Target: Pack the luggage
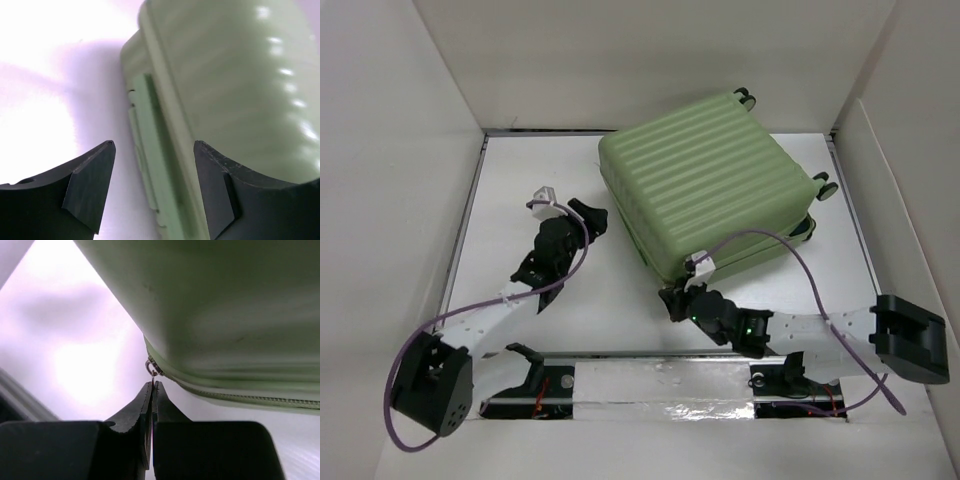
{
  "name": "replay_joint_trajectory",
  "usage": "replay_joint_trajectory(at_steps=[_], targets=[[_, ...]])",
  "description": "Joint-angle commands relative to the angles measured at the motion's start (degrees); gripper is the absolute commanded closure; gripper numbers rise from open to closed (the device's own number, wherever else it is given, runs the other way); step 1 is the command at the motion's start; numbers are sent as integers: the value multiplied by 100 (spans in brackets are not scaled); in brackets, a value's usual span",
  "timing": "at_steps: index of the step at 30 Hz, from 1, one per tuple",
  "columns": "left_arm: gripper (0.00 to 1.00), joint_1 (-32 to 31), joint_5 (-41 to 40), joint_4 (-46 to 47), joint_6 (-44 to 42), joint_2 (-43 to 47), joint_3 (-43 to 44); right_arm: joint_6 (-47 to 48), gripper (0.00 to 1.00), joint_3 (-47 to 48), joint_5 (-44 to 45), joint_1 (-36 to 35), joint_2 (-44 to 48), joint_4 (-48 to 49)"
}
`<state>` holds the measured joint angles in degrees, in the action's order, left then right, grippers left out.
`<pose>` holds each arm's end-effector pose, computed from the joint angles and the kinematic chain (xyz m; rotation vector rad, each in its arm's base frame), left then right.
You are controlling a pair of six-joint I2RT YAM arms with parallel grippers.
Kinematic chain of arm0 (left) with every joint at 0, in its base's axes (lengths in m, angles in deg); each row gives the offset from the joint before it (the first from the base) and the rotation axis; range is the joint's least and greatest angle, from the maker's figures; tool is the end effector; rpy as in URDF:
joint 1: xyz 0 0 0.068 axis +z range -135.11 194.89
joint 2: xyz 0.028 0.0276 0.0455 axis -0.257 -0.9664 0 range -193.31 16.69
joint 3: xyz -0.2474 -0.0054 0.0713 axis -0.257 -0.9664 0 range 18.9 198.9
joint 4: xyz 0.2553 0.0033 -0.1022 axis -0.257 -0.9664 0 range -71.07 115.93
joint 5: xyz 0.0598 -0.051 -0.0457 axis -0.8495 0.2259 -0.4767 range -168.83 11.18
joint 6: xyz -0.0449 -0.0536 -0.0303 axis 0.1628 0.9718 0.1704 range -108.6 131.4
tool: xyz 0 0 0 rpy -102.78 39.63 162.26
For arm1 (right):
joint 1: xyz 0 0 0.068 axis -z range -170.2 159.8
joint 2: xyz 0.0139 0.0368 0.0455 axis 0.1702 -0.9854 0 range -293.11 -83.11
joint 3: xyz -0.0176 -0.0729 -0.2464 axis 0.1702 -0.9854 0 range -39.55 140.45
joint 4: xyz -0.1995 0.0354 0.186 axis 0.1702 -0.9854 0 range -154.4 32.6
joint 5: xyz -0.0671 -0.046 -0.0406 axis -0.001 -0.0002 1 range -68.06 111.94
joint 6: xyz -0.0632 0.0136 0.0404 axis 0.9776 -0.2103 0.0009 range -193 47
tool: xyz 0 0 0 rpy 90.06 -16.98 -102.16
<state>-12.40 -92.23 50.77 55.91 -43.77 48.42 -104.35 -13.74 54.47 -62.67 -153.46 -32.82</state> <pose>0.2619 -0.1183 0.2330 -0.4372 1.6739 -0.7428 0.1188 0.2606 0.1643 -0.3010 1.8999 0.7001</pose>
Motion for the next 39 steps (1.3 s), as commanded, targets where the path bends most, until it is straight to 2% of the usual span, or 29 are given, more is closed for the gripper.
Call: replay_joint_trajectory(at_steps=[1, 2, 5, 6, 7, 8, 9, 11, 12, 13, 14, 15, 16, 17, 19, 21, 23, 25, 31, 32, 36, 38, 39], targets=[[39, 451, 618, 468, 232, -499, 194, -143, 100, -163, -1064, -180, 556, -49], [36, 783, 716, 626, 338, -597, 212, -169, 100, -163, -1082, -180, 644, -293], [30, 1268, 1146, 1277, 855, -1281, 632, -196, 100, -128, -1170, -180, 873, -515], [30, 1496, 1269, 1330, 918, -1501, 860, -178, 97, -67, -1188, -180, 891, -524], [30, 1559, 1305, 1304, 980, -1947, 1350, -135, 64, 29, -1371, -180, 891, -629], [30, 1612, 1314, 1278, 1024, -2160, 1598, -143, 44, 152, -1425, -250, 926, -1100], [30, 1717, 1489, 1182, 981, -2406, 2236, -143, 21, 353, -1382, -303, 961, -1287], [29, 1858, 1639, 656, 893, -3170, 3056, -99, 16, 478, -1355, -303, 1284, -1900], [29, 1911, 1762, 332, 640, -3443, 3460, -195, 17, 496, -1277, -303, 1469, -2113], [29, 1990, 1919, 76, 516, -3985, 4326, -283, 25, 435, -997, -303, 1680, -2350], [29, 1991, 1964, -231, 393, -4251, 4769, -379, 32, 365, -829, -303, 1934, -2840], [29, 1991, 2043, -756, 209, -4541, 5244, -650, 42, 268, -584, -303, 2442, -3053], [29, 1991, 2148, -1066, -124, -5092, 6162, -853, 65, 198, -129, -234, 2699, -3351], [29, 1991, 2245, -1330, -240, -5324, 6528, -1098, 76, 101, 84, -120, 2937, -4033], [30, 1991, 2569, -1753, -538, -5973, 7466, -1548, 92, 39, 410, 503, 3526, -4547], [30, 1929, 2790, -2008, -697, -6335, 7953, -1611, 96, 13, 447, 1039, 3790, -4918], [30, 1877, 3150, -2097, -855, -6766, 8516, -1322, 98, -75, 193, 1874, 3985, -4674], [30, 1806, 3545, -2045, -935, -7117, 8920, -1181, 98, 65, 18, 2706, 3941, -4682], [29, 1429, 3801, -2344, -1225, -7857, 9994, -179, 94, 118, -633, 4449, 3572, -4023], [29, 1428, 3863, -2283, -1217, -7884, 9977, -82, 93, 75, -765, 4913, 3450, -3787], [30, 1253, 4293, -1818, -1208, -7849, 9635, 401, 89, 30, -1775, 5968, 3003, -2995], [31, 1183, 4364, -1484, -1217, -7525, 8899, 516, 88, 135, -2206, 6235, 2703, -2566], [31, 1112, 4356, -1030, -1217, -7350, 8557, 699, 88, 179, -2329, 6332, 2319, -2407]])
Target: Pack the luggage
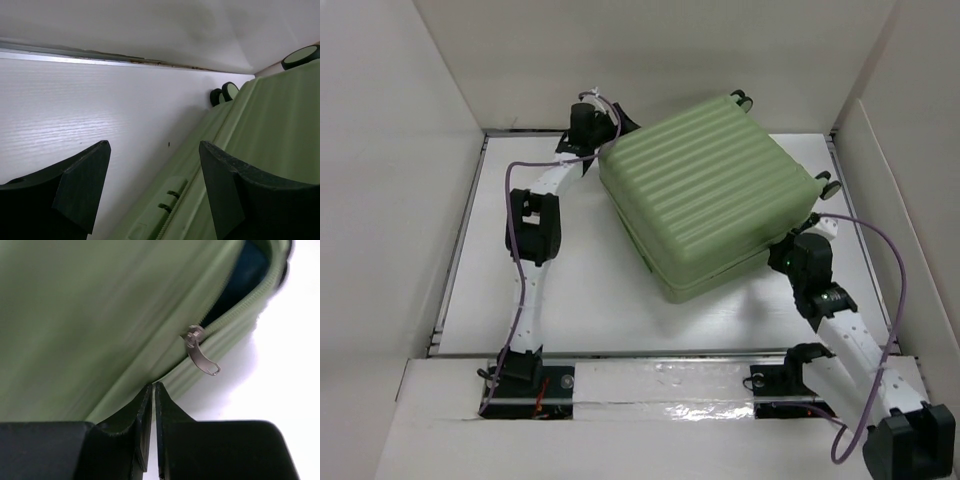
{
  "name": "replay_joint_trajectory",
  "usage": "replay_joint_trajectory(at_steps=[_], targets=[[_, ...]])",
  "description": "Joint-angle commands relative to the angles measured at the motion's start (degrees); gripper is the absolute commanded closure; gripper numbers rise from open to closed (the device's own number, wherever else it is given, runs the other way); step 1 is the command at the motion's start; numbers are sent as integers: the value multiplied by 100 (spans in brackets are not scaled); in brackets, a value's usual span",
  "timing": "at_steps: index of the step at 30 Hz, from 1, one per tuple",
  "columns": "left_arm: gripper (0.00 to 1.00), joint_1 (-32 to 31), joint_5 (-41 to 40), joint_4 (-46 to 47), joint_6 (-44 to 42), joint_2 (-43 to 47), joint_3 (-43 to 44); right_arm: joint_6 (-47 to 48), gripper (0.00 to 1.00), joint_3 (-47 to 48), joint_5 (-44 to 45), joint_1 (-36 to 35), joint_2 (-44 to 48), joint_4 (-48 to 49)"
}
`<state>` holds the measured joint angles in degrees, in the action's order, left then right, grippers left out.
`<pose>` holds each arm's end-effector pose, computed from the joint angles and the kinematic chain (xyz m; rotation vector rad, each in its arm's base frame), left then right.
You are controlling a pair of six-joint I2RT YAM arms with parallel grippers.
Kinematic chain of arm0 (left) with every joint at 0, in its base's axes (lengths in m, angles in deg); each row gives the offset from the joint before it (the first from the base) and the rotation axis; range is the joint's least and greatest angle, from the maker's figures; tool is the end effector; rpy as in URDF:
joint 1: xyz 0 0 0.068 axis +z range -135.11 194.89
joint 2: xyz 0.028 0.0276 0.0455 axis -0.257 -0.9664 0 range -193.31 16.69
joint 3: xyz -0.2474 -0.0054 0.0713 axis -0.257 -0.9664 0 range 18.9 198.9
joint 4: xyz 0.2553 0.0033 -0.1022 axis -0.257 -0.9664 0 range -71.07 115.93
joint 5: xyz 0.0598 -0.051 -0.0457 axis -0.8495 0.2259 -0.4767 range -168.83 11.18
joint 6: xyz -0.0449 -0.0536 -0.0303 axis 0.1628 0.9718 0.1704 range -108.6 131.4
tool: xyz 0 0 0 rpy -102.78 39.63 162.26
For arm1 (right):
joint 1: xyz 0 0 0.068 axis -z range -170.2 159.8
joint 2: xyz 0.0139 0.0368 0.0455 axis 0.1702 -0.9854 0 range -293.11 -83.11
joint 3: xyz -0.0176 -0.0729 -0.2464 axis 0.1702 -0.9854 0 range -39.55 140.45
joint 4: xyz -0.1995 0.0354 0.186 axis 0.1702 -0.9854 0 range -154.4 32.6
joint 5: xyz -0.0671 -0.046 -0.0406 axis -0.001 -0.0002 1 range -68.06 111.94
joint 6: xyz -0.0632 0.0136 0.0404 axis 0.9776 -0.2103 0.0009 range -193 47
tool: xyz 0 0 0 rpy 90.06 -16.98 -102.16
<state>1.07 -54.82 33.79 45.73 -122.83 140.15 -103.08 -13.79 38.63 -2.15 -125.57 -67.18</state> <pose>0.5809 -0.1700 0.2262 -0.0068 1.8407 -0.9676 0.2232 0.0283 0.2035 0.4965 1.9541 0.1707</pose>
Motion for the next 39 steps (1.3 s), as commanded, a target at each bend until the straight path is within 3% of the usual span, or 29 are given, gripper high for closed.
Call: replay_joint_trajectory(at_steps=[1, 3, 7, 12, 16, 19, 24, 30, 34, 37, 39], targets=[[31, -235, 561, 908, -163, 906, -1299, 678, 86, 262, -1094, 437, -692, 1205], [31, -287, 526, 1740, 12, 1312, -2058, 785, 86, 577, -1491, 439, -1140, 1373], [33, -287, 114, 3167, 680, 2549, -4384, 960, 88, 948, -2168, 193, -2167, 2066], [34, -340, -195, 4537, 1321, 3509, -6198, 1172, 91, 1580, -2749, -88, -3004, 2717], [34, -393, -528, 5041, 1480, 4413, -7664, 1330, 90, 2292, -3057, -308, -3663, 2481], [35, -393, -852, 5024, 1419, 5020, -8264, 1374, 88, 2793, -3346, -370, -4147, 2341], [34, -393, -872, 4428, 1226, 5435, -8109, 1261, 87, 3391, -3567, -563, -4561, 2130], [34, -393, -644, 4338, 1506, 5559, -7617, 1128, 75, 3857, -3550, -616, -4544, 1752], [34, -445, -371, 4321, 1691, 5620, -7196, 1163, 45, 4252, -3532, -616, -4386, 1384], [34, -446, -406, 4128, 1665, 5725, -6932, 1207, 30, 4280, -3252, -353, -4105, 996], [33, -446, -502, 3909, 1586, 5769, -6800, 1067, 24, 4017, -3180, 32, -3694, 1022]])
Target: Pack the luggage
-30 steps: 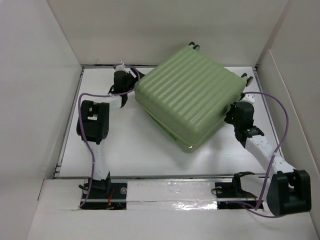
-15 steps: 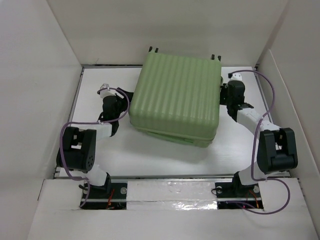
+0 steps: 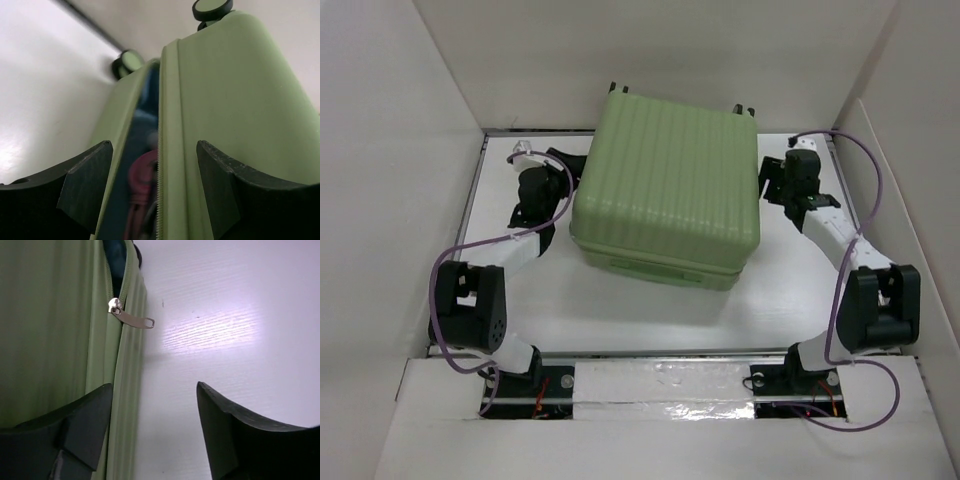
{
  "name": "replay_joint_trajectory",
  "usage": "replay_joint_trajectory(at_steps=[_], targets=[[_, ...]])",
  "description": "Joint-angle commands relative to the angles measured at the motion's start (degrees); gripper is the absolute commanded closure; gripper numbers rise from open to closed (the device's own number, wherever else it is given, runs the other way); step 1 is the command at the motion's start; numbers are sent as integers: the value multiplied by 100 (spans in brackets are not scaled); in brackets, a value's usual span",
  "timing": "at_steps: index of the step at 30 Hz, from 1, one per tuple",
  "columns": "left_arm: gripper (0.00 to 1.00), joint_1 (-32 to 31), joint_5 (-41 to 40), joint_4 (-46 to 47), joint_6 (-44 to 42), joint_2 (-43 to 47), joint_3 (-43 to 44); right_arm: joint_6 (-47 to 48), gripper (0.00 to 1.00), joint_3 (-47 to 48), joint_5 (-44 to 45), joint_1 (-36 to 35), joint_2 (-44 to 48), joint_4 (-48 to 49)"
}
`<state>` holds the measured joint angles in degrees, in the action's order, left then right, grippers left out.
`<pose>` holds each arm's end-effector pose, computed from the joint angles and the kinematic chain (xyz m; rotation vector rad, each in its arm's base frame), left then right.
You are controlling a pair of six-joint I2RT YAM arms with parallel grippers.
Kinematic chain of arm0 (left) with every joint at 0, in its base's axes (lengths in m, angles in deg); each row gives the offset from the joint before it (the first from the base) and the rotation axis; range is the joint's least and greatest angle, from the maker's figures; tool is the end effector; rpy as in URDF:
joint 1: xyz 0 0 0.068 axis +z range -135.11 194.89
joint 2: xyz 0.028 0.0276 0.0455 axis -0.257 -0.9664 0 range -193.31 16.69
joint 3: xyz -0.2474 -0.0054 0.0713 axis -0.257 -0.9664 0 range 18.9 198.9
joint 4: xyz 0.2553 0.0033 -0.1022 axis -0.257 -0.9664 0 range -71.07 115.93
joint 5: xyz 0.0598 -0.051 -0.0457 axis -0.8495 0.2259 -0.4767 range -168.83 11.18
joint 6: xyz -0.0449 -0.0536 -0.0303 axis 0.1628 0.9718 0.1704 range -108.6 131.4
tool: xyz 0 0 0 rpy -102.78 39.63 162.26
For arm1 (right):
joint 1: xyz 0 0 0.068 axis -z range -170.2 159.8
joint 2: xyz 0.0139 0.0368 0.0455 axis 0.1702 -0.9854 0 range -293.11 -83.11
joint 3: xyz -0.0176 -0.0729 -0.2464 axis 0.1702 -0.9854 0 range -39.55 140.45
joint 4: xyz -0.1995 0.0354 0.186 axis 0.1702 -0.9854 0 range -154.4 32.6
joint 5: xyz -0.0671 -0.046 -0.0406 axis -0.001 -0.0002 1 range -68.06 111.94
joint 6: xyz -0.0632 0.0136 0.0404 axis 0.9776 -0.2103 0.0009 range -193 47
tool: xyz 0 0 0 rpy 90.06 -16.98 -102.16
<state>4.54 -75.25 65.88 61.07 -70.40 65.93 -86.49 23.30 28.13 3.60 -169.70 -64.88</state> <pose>0.3760 -0.0728 0.2401 -0.5036 1.5615 -0.8628 0.3836 0.0347 0.2402 0.1986 2.1041 0.0908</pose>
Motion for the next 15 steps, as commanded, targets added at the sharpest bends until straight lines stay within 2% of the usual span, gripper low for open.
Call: replay_joint_trajectory(at_steps=[1, 3, 6, 9, 10, 13, 15], targets=[[33, -793, 1524, 638, -1, 552, 728, -628, 21, 220, -2157, -401, 887, 793], [33, -793, 1497, 463, -27, 561, 782, -672, 21, -114, -2175, -181, 1239, 793], [32, -793, 1357, 182, -63, 500, 826, -593, 25, -692, -2167, 74, 1968, 548], [32, -793, 1234, 171, 7, 421, 581, -601, 38, -1326, -2123, 232, 2803, 634], [32, -793, 1199, 215, 34, 395, 380, -610, 47, -1711, -2131, 233, 3005, 687], [32, -724, 1014, 409, 113, 272, 106, -637, 62, -2065, -2192, 347, 3691, 521], [32, -662, 1101, 435, 131, 158, 105, -619, 64, -2084, -2359, 347, 4061, 301]])
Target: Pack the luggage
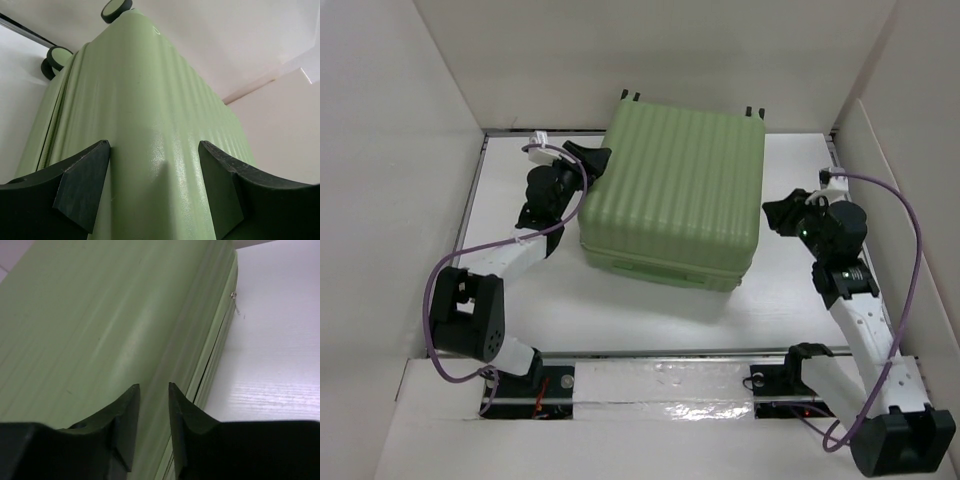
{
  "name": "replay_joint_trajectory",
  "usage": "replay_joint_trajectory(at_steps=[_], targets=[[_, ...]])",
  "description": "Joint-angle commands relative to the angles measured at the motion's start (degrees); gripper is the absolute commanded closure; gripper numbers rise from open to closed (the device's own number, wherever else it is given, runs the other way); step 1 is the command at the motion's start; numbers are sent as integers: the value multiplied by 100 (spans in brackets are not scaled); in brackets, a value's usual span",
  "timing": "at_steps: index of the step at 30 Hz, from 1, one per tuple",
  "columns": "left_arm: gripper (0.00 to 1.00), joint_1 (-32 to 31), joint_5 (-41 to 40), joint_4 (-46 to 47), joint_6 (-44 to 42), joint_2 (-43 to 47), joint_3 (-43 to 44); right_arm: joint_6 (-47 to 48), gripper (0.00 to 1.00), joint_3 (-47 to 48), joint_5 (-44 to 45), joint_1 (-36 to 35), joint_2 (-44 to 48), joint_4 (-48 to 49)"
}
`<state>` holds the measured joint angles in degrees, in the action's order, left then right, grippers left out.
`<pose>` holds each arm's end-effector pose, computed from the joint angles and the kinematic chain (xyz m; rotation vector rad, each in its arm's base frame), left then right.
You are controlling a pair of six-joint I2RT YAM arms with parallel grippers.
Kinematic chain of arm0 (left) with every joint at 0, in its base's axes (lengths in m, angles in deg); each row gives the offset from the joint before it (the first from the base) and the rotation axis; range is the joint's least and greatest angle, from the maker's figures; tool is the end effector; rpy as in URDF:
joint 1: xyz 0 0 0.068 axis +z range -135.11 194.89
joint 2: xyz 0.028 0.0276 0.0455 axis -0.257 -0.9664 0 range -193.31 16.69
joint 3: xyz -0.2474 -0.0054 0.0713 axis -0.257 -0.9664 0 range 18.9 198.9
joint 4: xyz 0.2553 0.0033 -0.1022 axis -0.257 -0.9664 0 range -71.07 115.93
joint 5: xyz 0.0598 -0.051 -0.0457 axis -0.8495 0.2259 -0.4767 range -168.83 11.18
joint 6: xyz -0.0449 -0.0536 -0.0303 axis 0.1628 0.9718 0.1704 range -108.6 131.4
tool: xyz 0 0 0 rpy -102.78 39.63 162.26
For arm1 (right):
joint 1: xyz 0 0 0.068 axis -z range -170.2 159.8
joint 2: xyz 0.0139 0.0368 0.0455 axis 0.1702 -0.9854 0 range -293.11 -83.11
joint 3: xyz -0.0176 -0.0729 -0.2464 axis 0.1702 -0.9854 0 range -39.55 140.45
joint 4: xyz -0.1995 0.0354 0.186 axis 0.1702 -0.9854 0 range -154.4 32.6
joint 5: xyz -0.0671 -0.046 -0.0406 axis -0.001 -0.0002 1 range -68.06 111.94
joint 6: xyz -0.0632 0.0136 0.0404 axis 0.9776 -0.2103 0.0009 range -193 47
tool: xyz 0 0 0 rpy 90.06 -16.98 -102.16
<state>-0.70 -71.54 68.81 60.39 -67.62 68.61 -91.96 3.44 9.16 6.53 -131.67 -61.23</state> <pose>0.3634 -0.1100 0.2824 -0.3262 1.4723 -1.0095 0.2537 0.0288 0.3118 0.0742 1.7531 0.4775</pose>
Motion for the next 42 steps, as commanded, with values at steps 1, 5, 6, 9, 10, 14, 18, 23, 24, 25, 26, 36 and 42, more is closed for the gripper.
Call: replay_joint_trajectory(at_steps=[1, 5, 6, 9, 10, 14, 18, 23, 24, 25, 26, 36, 42], targets=[[32, -137, 756, 177, 198, -173, -155, -55, 68, -80, -541, 54, 381, -134], [32, -85, 504, 143, 50, 63, -199, 313, 94, 192, -1233, -7, 1145, -818], [32, -84, 354, -92, -21, 177, -173, 488, 96, 228, -1384, -94, 1512, -942], [31, 30, -612, -663, -188, 757, -146, 219, 99, -33, -1728, -358, 2015, -1163], [30, 82, -954, -788, -171, 1072, -164, 87, 99, -192, -1772, -585, 2304, -1155], [29, 355, -2027, -1184, 180, 1829, -619, -310, 100, -1124, -1318, -1069, 2885, -1346], [53, 470, -2390, -1273, 629, 2708, -1428, -424, 100, -1643, -806, -1395, 3089, -1786], [95, -66, -2208, -1501, 278, 3465, -2525, -1144, 63, -2248, 54, -1633, 3528, -1868], [100, -66, -2023, -1606, 234, 3500, -2658, -1215, 58, -2311, 99, -1703, 3650, -1797], [100, -66, -1795, -1641, -10, 3535, -2782, -1320, 55, -2355, 213, -1764, 3669, -1761], [100, -119, -1401, -1711, -143, 3562, -2966, -1373, 53, -2417, 466, -1765, 3669, -1752], [85, -2201, -1238, -2081, -1138, 3624, -3232, -1286, 51, -2866, 731, -2142, 2606, -496], [52, -2352, -773, -1615, -918, 3036, -3143, -1224, 50, -2839, 1119, -2257, 2676, -434]])
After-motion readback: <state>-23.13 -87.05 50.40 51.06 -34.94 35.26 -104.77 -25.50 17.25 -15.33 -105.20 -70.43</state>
